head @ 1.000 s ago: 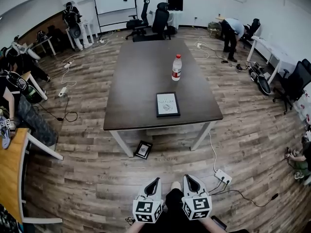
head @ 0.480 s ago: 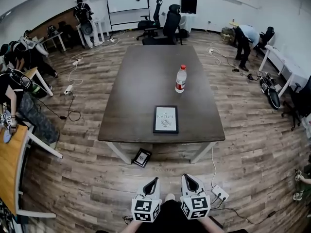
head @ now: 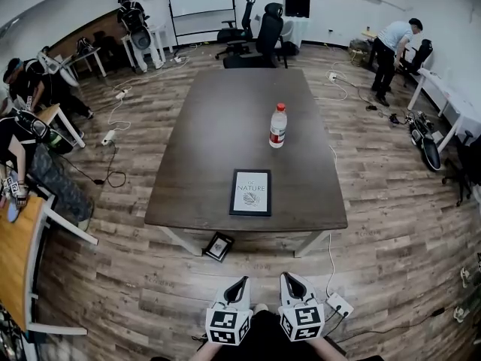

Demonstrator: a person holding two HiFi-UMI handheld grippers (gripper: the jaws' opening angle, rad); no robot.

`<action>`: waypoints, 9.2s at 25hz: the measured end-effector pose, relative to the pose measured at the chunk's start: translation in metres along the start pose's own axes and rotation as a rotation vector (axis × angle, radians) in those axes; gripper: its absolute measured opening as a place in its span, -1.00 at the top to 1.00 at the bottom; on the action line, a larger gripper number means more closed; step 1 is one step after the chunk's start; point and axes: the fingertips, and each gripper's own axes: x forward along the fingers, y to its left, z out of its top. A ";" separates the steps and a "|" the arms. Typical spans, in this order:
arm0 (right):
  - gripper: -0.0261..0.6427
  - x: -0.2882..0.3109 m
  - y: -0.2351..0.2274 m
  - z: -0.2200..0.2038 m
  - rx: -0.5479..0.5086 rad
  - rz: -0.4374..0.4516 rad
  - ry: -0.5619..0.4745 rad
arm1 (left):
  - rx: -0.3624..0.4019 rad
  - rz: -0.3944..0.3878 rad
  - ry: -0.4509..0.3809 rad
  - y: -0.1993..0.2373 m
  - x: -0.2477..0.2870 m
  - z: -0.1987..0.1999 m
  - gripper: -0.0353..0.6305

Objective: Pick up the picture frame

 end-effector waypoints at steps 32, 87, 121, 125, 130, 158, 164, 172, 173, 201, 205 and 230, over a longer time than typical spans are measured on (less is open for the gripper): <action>0.90 0.172 -0.032 0.068 0.027 -0.159 0.034 | 0.037 -0.085 0.030 0.126 0.137 0.088 0.87; 0.63 0.334 -0.113 0.054 0.132 -0.081 0.409 | -0.188 -0.002 0.361 0.211 0.292 0.088 0.50; 0.66 0.355 -0.121 0.017 0.247 -0.111 0.573 | -0.219 0.141 0.649 0.227 0.308 0.040 0.42; 0.67 0.356 -0.121 0.018 0.256 -0.104 0.571 | -0.244 0.116 0.641 0.222 0.310 0.041 0.65; 0.69 0.355 -0.124 0.019 0.250 -0.108 0.579 | -0.239 0.124 0.651 0.220 0.312 0.042 0.66; 0.70 0.351 -0.126 0.026 0.244 -0.138 0.553 | -0.193 0.124 0.618 0.215 0.311 0.053 0.67; 0.69 0.351 -0.126 0.034 0.226 -0.132 0.522 | -0.179 0.124 0.588 0.215 0.311 0.061 0.67; 0.69 0.348 -0.127 0.051 0.197 -0.138 0.454 | -0.150 0.118 0.532 0.212 0.309 0.077 0.67; 0.69 0.347 -0.126 0.053 0.196 -0.139 0.446 | -0.142 0.116 0.524 0.212 0.308 0.080 0.67; 0.69 0.334 -0.115 0.145 0.102 -0.174 0.183 | -0.041 0.095 0.286 0.210 0.290 0.169 0.67; 0.69 0.331 -0.115 0.151 0.112 -0.176 0.168 | -0.041 0.089 0.275 0.209 0.288 0.175 0.67; 0.69 0.310 -0.115 0.218 0.081 -0.191 0.009 | 0.044 0.067 0.097 0.193 0.273 0.244 0.66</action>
